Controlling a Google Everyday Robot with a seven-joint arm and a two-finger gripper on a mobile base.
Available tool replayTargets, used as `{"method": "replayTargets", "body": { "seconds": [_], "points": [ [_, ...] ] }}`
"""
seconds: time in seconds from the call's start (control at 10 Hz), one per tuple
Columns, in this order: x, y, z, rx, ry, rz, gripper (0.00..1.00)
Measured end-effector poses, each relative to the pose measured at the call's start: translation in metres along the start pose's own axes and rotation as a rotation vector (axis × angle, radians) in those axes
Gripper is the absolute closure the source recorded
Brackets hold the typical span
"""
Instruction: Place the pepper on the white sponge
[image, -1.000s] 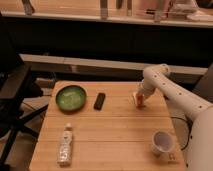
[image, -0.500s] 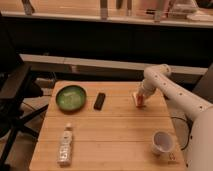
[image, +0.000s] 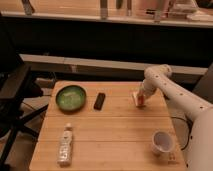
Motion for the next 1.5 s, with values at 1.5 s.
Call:
{"method": "replayTargets", "body": {
  "seconds": [1.5],
  "points": [
    [0.0084, 0.0105, 0.0016, 0.01, 0.003, 0.002, 0.75]
  ]
}}
